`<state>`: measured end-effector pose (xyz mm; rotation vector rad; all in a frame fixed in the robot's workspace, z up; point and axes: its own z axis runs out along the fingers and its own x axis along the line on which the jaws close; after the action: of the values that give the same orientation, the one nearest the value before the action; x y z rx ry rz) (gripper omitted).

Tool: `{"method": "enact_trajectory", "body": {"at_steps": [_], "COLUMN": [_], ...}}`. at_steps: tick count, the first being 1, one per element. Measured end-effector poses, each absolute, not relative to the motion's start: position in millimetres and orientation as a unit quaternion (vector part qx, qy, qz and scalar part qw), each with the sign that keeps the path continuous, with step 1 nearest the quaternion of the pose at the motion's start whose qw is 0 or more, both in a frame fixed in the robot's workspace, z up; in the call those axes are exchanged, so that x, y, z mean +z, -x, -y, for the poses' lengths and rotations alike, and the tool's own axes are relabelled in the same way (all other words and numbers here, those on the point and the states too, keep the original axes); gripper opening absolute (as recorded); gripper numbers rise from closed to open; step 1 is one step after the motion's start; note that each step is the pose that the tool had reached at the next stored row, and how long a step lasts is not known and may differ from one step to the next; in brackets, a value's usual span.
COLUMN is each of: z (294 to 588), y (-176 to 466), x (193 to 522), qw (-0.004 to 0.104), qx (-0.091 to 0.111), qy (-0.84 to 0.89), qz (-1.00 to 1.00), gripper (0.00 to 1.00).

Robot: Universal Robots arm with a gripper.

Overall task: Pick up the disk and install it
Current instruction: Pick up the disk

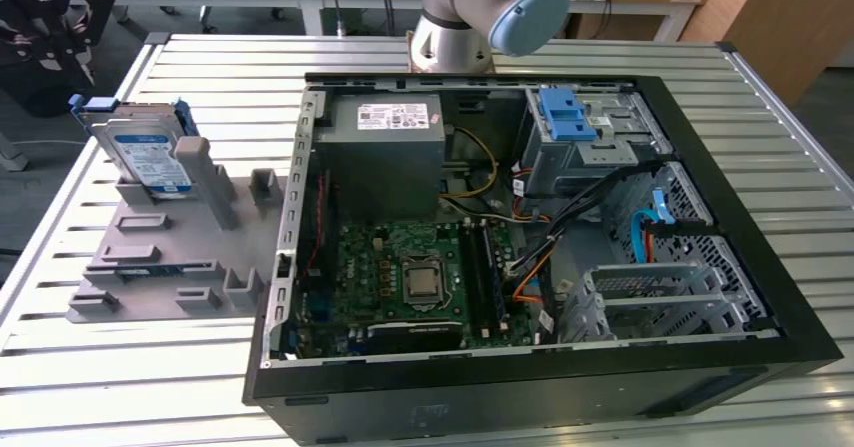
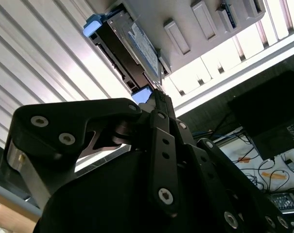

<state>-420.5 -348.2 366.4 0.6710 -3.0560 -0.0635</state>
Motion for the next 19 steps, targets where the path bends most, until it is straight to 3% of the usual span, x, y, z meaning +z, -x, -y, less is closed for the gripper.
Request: {"method": "enact_trajectory", "body": {"at_steps": [19], "z": [348.3], "y": [421.2], "x": [366.4], "qw": [0.007], "qx": [-0.020], "qy": [-0.251], "qz": [0.968], "gripper": [0.11]}}
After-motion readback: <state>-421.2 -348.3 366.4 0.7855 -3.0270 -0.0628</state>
